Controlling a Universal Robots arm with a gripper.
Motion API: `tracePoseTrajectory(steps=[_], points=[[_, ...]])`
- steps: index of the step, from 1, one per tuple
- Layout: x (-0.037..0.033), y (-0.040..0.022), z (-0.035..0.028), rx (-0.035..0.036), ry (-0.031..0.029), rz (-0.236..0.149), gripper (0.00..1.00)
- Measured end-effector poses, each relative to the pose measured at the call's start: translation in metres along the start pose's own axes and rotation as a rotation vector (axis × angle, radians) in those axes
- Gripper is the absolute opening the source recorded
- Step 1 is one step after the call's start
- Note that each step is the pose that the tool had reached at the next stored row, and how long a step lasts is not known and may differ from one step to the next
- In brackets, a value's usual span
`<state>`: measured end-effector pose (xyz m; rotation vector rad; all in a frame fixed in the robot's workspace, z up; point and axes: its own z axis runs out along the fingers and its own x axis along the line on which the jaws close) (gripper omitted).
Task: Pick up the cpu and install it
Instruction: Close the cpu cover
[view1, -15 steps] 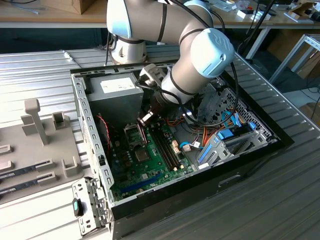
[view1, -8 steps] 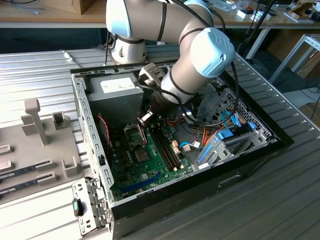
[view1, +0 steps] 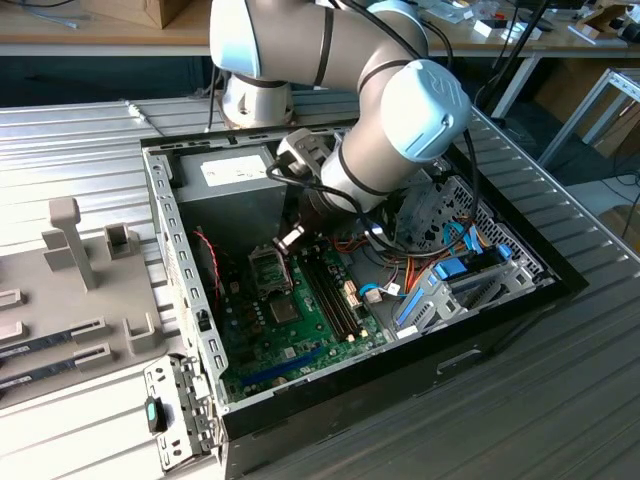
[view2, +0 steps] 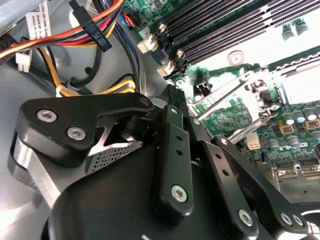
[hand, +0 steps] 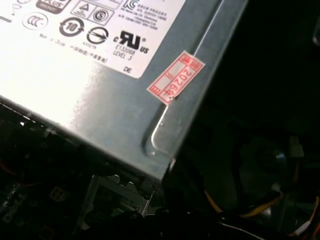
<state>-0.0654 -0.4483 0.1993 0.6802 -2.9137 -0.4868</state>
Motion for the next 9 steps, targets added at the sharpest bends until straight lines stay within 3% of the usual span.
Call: tracePoseTrajectory(steps=[9], points=[[0.0037,-0.0035,-0.0045,-0.0184,-0.0073,-0.006,0.11]])
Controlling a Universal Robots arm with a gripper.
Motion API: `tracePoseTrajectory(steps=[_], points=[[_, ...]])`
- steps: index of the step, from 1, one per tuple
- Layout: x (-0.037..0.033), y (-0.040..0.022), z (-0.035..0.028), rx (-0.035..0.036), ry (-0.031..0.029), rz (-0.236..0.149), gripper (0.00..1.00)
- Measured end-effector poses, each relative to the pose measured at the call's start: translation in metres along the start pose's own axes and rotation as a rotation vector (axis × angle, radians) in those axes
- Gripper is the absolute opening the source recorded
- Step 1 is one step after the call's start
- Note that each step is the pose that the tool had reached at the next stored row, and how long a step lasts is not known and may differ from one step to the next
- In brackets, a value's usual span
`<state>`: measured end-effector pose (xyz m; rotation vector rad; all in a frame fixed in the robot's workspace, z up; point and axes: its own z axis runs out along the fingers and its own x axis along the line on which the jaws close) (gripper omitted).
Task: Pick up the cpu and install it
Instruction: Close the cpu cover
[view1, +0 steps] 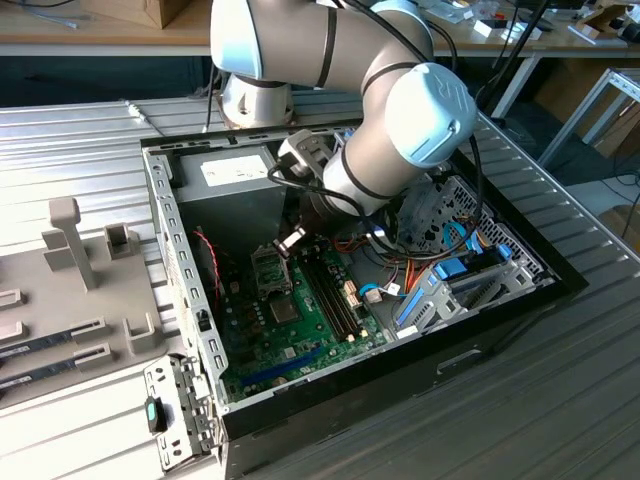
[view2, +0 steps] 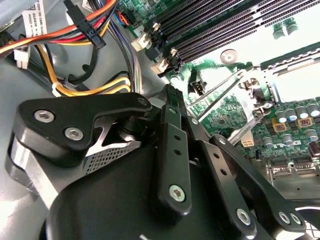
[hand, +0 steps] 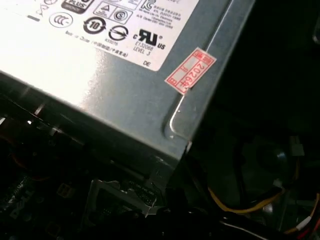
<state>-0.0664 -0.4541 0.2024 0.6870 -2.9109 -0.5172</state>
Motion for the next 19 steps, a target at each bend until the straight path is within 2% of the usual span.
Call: tracePoseTrajectory(steps=[1,4,10,12,14,16,19], points=[[0.0003,-0.0001,-0.0006,-0.0021,-0.0009,-0.001,0.11],[0.0011,0.0004,-0.0052,-0.0172,-0.0075,-0.005,0.11],[0.0023,0.0009,-0.0114,-0.0369,-0.0162,-0.01,0.11],[0.0027,0.0004,-0.0122,-0.0427,-0.0188,-0.012,0.11],[0.0043,-0.0022,-0.0134,-0.0525,-0.0232,-0.014,0.11],[0.0056,-0.0045,-0.0144,-0.0567,-0.025,-0.016,0.11],[0.0068,-0.0064,-0.0156,-0.058,-0.0251,-0.017,0.11]])
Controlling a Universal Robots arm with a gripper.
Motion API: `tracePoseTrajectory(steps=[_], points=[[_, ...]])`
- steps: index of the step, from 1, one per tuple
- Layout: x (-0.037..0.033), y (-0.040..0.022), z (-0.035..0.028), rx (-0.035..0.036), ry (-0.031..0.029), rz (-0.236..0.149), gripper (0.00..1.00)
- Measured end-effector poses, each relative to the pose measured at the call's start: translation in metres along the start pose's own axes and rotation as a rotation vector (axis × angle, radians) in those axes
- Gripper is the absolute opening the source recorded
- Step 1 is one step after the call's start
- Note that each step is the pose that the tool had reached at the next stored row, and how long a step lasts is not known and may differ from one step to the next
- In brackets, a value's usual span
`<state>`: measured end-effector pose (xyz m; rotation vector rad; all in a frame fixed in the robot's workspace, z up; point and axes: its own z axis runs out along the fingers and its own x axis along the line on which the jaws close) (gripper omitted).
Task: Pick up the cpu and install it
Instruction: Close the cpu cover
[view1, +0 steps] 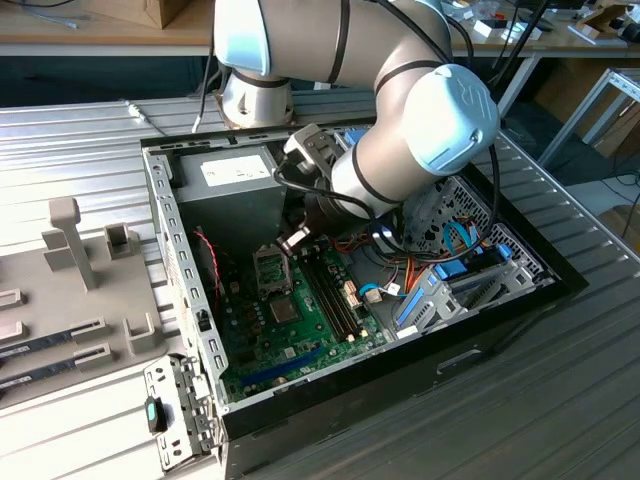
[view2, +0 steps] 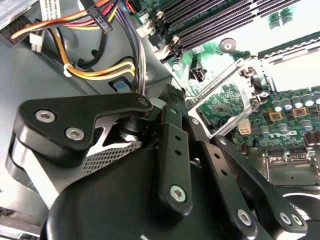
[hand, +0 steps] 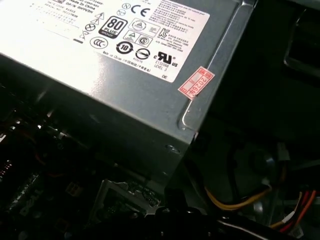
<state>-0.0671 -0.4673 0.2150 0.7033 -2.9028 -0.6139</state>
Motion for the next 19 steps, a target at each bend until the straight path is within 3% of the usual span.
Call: tracePoseTrajectory(steps=[9,19], points=[[0.0012,0.0015,-0.0096,-0.0018,0.003,-0.009,0.11],[0.0012,0.0041,-0.0158,-0.0019,0.006,-0.016,0.11]])
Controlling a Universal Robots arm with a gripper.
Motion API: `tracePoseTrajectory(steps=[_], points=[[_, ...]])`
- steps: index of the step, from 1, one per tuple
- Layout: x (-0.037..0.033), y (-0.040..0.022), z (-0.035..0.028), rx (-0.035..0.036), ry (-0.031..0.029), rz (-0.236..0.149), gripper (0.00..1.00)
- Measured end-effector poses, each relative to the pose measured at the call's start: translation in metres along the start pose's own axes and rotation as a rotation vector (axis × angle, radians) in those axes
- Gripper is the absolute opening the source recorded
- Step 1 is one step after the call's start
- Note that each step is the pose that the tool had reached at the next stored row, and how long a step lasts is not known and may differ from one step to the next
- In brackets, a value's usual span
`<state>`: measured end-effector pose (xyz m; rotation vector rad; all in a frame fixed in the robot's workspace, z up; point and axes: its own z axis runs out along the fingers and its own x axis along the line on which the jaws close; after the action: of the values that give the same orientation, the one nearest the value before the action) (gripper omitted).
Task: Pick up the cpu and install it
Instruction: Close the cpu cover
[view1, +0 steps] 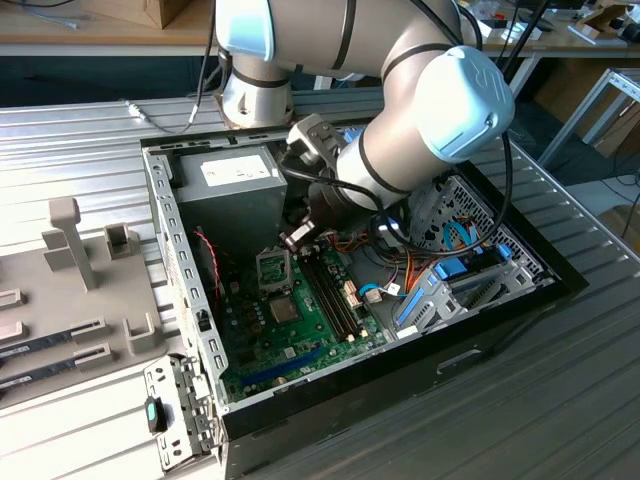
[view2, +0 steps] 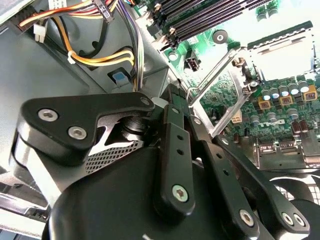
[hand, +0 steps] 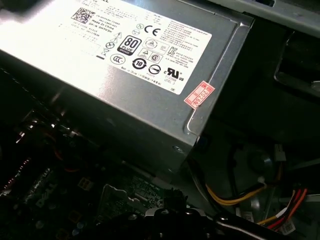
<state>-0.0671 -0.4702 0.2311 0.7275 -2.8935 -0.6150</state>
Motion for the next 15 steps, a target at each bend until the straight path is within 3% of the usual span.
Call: tracePoseTrajectory(steps=[6,9,10,15], points=[[0.0,0.0007,-0.0018,-0.0001,0.0048,-0.011,0.11],[0.0001,0.0007,-0.0019,-0.0001,0.0165,-0.037,0.11],[0.0001,0.0007,-0.0019,0.0,0.0178,-0.04,0.11],[0.0,0.001,-0.0023,-0.0001,0.0183,-0.041,0.11]])
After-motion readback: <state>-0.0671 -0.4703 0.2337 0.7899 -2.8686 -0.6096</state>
